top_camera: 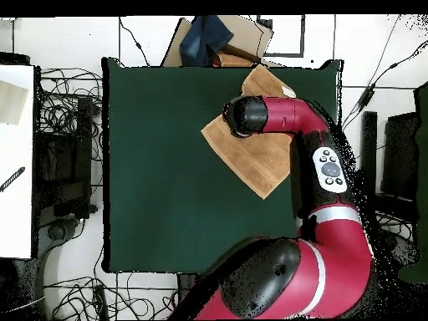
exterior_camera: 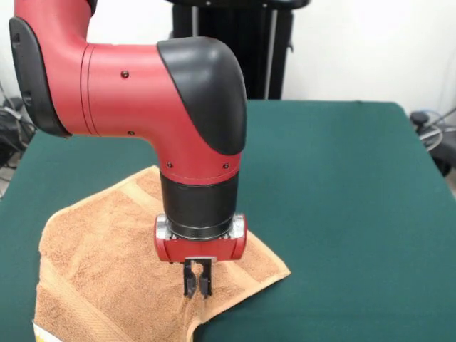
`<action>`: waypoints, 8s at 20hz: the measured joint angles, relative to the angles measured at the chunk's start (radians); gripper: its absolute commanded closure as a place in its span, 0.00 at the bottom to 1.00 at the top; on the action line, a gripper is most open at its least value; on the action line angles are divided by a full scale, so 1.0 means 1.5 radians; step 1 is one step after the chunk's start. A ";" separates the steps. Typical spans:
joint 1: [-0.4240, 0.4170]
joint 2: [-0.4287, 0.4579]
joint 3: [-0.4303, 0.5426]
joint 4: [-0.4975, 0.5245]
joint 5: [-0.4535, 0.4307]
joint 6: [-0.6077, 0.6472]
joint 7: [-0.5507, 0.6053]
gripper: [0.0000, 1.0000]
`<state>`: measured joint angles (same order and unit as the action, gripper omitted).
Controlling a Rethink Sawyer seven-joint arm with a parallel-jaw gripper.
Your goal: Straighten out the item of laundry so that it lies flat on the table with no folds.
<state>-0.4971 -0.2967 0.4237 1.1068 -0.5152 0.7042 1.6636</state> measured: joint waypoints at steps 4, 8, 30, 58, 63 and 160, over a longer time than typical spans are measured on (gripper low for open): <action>0.006 -0.006 -0.005 0.001 0.020 0.000 0.000 0.00; 0.009 -0.020 -0.007 0.011 0.053 0.000 0.002 0.00; 0.121 -0.031 -0.085 -0.031 0.154 0.031 0.061 0.00; 0.033 0.082 -0.085 -0.315 0.095 0.235 0.008 0.00; 0.027 0.033 -0.085 -0.226 0.095 0.164 0.008 0.00; 0.093 0.061 -0.127 -0.049 0.185 -0.008 0.017 0.00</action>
<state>-0.3570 -0.2048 0.2331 1.0330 -0.2376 0.6927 1.6892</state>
